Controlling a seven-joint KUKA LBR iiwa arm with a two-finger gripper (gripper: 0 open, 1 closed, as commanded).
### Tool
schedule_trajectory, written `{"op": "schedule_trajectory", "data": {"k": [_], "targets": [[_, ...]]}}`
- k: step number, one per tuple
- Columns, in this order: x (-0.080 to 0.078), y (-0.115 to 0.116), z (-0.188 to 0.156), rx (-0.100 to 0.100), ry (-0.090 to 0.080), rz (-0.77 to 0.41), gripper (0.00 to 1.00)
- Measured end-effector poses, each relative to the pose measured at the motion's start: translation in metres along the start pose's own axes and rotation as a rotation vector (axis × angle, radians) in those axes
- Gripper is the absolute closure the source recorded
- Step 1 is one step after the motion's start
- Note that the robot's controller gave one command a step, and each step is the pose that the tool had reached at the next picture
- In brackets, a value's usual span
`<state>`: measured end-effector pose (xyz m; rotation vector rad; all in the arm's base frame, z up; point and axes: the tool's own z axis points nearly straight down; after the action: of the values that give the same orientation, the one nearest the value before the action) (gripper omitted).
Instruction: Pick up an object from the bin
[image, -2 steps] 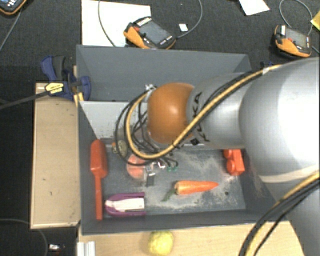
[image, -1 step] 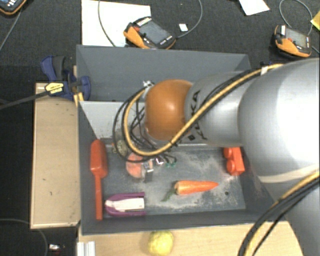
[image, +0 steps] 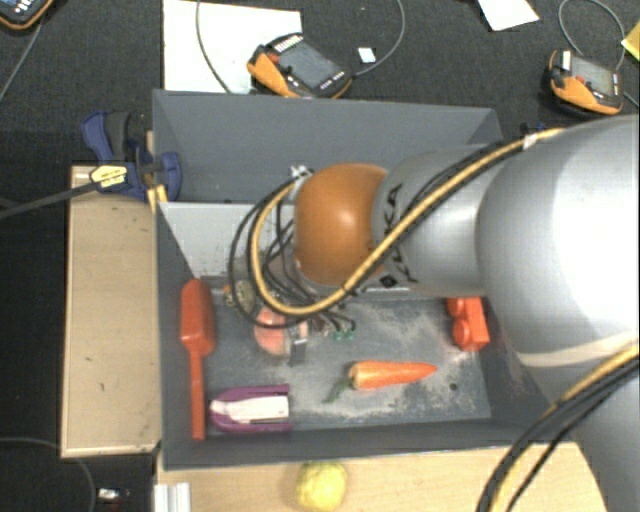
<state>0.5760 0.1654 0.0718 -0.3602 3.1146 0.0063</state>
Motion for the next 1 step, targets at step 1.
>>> {"op": "schedule_trajectory", "data": {"k": [1], "targets": [[0.0, 0.0, 0.0, 0.0, 0.0, 0.001, 1.0]]}}
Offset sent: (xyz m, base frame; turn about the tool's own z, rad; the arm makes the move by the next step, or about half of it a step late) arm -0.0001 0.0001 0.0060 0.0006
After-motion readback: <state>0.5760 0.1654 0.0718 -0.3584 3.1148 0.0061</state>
